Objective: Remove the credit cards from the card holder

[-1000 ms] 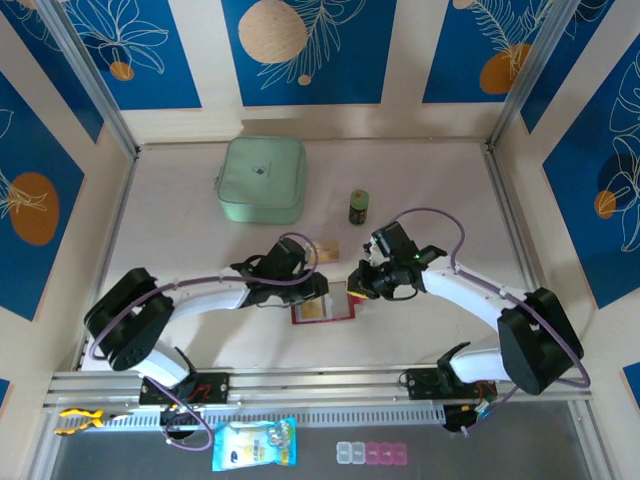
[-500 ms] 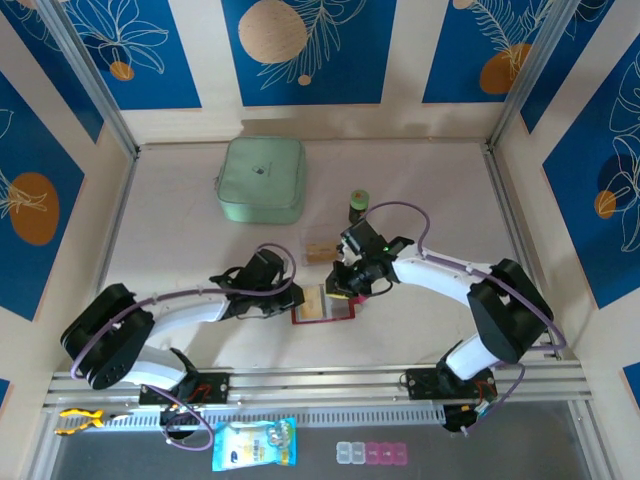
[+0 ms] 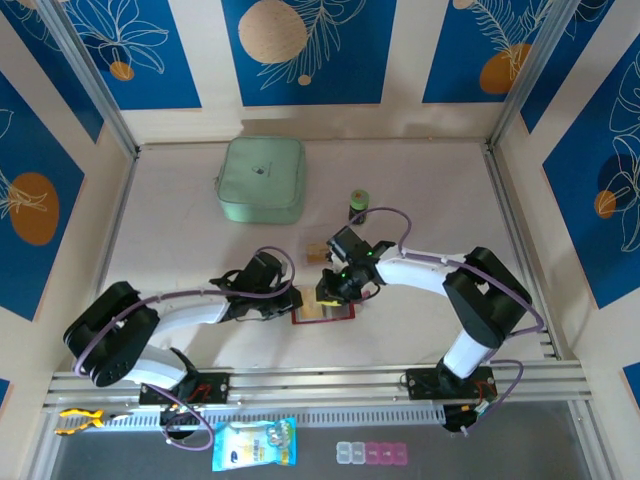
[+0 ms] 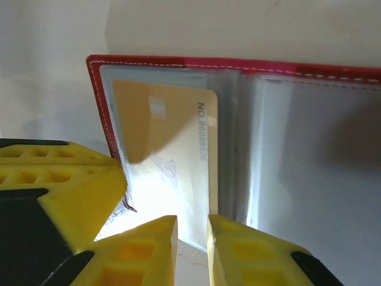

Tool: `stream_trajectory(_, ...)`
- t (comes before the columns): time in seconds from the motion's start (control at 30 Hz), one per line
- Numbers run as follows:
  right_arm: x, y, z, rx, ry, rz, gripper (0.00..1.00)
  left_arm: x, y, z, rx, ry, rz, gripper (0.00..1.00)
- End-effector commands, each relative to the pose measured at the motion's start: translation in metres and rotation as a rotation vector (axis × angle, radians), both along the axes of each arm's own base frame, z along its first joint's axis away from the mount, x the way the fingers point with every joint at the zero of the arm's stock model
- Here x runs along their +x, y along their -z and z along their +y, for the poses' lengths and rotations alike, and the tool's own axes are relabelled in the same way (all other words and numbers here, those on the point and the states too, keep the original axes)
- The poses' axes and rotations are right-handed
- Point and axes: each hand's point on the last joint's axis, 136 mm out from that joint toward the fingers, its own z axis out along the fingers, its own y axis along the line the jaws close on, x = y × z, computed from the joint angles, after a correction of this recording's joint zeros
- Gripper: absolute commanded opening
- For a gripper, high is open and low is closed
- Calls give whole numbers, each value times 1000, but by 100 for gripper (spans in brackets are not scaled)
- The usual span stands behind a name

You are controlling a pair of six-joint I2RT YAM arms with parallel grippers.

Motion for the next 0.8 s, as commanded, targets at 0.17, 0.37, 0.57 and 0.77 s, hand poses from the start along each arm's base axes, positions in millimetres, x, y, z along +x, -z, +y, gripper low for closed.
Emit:
stream_trajectory(0.17,6,1,12,11,-35,-52,23,-6,20,10,23,-3,49,10)
stream_trajectory(0.37,5,6,9,-5,-42,-61,23,-8,22,13,28,-13,54,10)
stream_trajectory(0.57,3,13,7,-24,-45,-53,23,-8,21,14,31,-10,54,9)
stream_trajectory(0.77,2,22,-1,-74,-27,-44,24,-6,19,15,36,-13,47,10)
